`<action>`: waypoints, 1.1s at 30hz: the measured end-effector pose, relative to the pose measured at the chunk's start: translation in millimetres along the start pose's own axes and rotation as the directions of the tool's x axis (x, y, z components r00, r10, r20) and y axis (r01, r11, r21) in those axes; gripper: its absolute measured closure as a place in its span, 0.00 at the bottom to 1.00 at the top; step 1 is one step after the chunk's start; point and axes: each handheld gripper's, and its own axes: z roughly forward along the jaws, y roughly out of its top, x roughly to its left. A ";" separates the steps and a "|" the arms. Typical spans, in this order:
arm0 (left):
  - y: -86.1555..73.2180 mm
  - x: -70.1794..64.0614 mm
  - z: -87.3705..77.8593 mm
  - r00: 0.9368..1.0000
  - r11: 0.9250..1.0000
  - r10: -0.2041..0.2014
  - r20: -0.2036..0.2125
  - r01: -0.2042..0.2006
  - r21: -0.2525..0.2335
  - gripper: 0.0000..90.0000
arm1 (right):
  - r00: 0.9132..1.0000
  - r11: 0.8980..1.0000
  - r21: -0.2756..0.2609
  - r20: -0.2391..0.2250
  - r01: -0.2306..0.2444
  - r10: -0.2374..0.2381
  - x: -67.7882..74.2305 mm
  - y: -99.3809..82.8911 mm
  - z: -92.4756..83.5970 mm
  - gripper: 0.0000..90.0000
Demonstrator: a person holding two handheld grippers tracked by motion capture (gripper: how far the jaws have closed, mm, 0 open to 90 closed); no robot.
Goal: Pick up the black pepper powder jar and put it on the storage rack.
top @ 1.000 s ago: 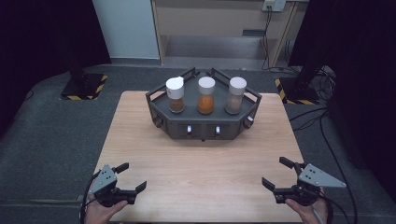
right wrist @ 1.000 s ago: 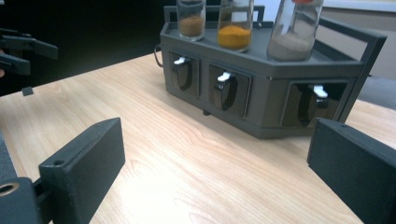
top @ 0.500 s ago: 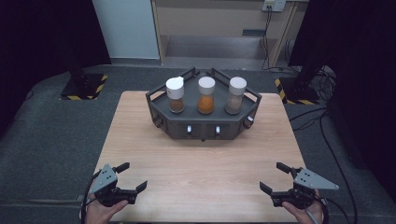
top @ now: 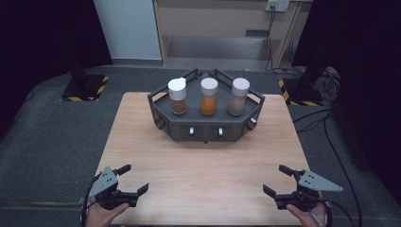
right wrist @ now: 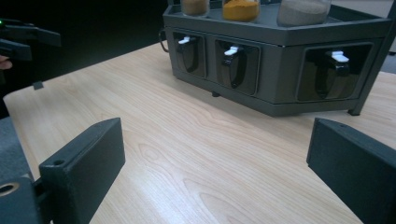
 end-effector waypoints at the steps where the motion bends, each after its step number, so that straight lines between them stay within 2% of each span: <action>1: 0.4 -0.5 0.4 1.000 1.000 0.006 0.003 -0.006 0.001 0.04 | 1.000 1.000 -0.001 -0.002 0.003 -0.003 0.0 -0.2 0.0 0.05; 5: 1.0 -0.8 0.6 1.000 1.000 0.023 0.015 -0.023 0.001 0.04 | 1.000 1.000 -0.012 -0.008 0.018 -0.018 0.9 -0.7 -1.1 0.06; 12: -2.5 1.9 -0.6 0.999 0.999 0.012 0.033 -0.011 -0.032 0.04 | 0.999 0.999 -0.015 -0.001 0.040 -0.040 -0.9 -0.4 0.8 0.06; 17: -2.8 3.2 1.2 0.999 0.999 0.026 0.046 -0.024 -0.042 0.04 | 0.999 0.999 -0.012 0.008 0.048 -0.048 -2.6 -0.1 4.7 0.06; 33: -1.4 1.7 3.8 0.997 0.997 0.051 0.062 -0.048 -0.057 0.04 | 0.999 0.999 -0.019 0.017 0.030 -0.029 -4.2 -2.1 6.6 0.06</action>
